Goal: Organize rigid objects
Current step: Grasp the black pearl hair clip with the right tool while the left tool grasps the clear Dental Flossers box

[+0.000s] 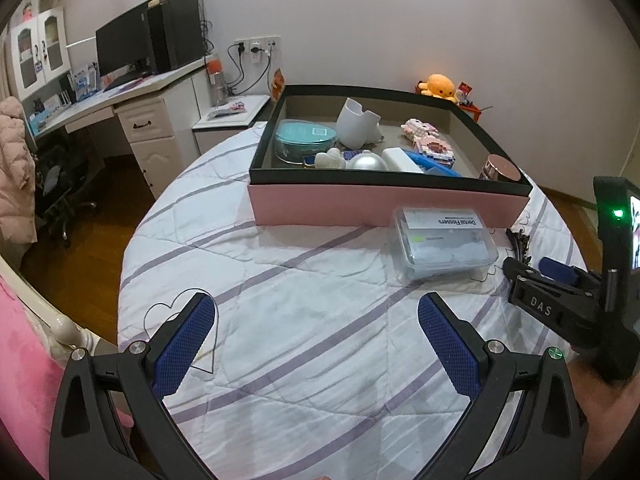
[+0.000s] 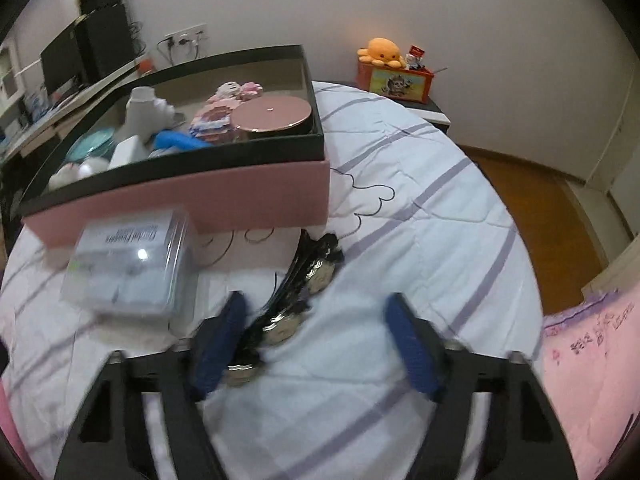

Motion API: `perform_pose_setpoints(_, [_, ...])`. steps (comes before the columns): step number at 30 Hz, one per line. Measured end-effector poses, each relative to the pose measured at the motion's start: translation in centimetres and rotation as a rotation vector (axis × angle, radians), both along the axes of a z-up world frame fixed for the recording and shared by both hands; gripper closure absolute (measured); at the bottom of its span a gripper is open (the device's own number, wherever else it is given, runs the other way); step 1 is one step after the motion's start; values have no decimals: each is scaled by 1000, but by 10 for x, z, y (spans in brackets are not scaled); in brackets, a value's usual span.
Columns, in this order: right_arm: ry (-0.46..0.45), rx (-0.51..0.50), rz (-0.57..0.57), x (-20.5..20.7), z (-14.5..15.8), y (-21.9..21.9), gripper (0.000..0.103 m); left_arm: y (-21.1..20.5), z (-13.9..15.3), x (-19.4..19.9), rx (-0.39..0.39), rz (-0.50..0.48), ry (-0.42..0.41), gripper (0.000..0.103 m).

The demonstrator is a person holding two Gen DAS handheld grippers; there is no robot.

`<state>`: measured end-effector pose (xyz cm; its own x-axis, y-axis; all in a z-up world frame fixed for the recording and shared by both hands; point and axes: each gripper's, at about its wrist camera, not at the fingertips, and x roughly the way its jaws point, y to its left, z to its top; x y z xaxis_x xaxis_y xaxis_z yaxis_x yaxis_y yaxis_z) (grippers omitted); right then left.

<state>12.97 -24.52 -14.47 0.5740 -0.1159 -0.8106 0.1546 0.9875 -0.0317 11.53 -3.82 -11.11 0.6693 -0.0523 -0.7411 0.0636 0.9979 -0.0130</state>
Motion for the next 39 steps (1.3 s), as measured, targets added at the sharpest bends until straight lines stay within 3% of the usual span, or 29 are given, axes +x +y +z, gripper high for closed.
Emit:
perform_pose_setpoints(5, [-20,-53,47,6,-3,15,71,-8,-1,1,10,-15,0,0])
perform_pose_setpoints(9, [-35,-26,54,-1,0,12,84,-13,2,2,7,-24,-11,0])
perform_pose_setpoints(20, [-50,25,66,-18,5,-13,84,-61,-12,33,-59,-84,37,0])
perform_pose_setpoints(30, [-57,36,82,-16,0,-26,84,-101,-34,61,-49,-111,83,0])
perform_pose_setpoints(34, [-59,46,83,-17,-1,-29,84,-112,-54,77,15,-84,116,1])
perform_pose_setpoints(36, [-61,50,86,-17,-2,-29,84,-108,-54,79,-15,-76,109,9])
perform_pose_setpoints(39, [-63,62,88,-18,-1,-30,84,-97,-50,76,-65,-77,106,9])
